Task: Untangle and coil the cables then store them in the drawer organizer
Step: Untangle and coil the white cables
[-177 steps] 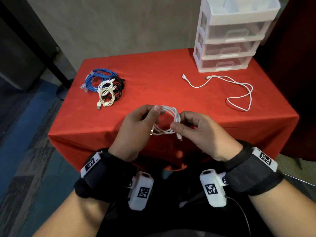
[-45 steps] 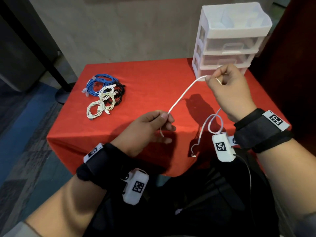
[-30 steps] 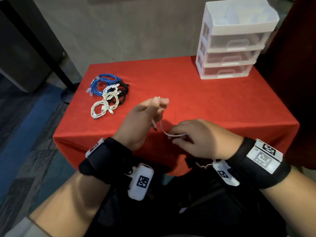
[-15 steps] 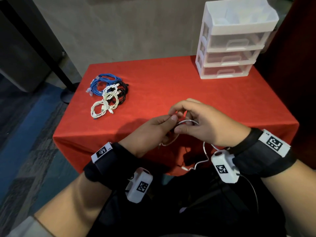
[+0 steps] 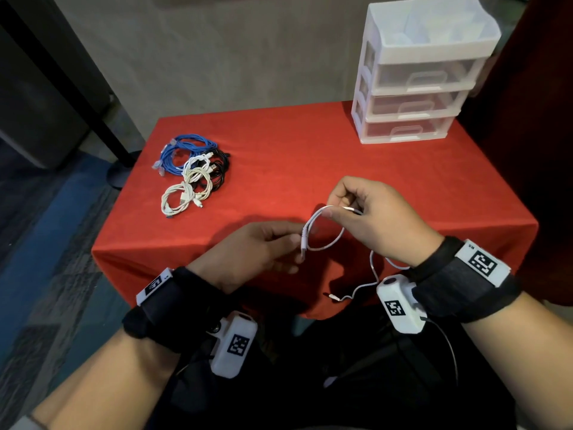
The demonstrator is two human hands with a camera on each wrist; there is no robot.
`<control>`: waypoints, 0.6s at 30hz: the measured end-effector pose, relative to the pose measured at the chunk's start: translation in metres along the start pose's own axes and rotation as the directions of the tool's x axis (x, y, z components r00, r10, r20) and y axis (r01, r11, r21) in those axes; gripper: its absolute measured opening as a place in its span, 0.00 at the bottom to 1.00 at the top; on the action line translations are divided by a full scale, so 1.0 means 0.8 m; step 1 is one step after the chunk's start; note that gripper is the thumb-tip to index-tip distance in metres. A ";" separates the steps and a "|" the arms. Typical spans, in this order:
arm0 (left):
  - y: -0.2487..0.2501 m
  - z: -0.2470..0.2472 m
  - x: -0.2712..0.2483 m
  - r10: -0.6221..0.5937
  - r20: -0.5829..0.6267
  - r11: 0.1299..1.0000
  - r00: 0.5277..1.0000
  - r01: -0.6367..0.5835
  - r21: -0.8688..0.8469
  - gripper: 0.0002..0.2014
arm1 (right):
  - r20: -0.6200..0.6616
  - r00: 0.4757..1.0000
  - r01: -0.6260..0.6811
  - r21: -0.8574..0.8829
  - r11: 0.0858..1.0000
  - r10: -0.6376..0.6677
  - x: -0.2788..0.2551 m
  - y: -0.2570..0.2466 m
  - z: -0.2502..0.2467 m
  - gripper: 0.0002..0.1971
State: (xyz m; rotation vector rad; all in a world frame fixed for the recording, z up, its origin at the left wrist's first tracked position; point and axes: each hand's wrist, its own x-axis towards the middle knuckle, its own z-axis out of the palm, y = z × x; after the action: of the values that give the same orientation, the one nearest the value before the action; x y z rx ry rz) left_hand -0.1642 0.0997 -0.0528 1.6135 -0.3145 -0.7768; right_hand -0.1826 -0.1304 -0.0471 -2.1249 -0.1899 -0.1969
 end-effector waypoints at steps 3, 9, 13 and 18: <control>-0.001 0.002 -0.006 -0.026 -0.007 0.997 1.000 0.025 -0.073 0.12 | 0.022 1.000 -0.004 -0.008 1.000 0.004 -0.001 0.000 0.003 0.09; -0.003 0.005 -0.006 0.042 -0.044 0.994 0.998 -0.046 -0.102 0.07 | 0.122 0.992 -0.056 0.125 0.991 0.041 -0.001 -0.010 0.006 0.09; -0.010 0.012 0.002 0.135 -0.173 0.990 0.976 -0.138 -0.005 0.07 | 0.144 0.987 -0.093 0.211 0.973 0.063 -0.002 -0.016 0.004 0.10; -0.028 0.022 0.015 0.265 -0.308 0.961 0.914 -0.225 0.161 0.10 | 0.168 0.981 -0.149 0.310 0.939 0.100 -0.002 -0.021 0.010 0.09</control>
State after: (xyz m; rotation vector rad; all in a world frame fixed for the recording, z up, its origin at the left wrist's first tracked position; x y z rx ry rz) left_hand -0.1717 0.0838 -0.0783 1.7454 -0.3220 -0.2935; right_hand -0.1872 -0.1148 -0.0383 -1.8173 -0.1618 0.0671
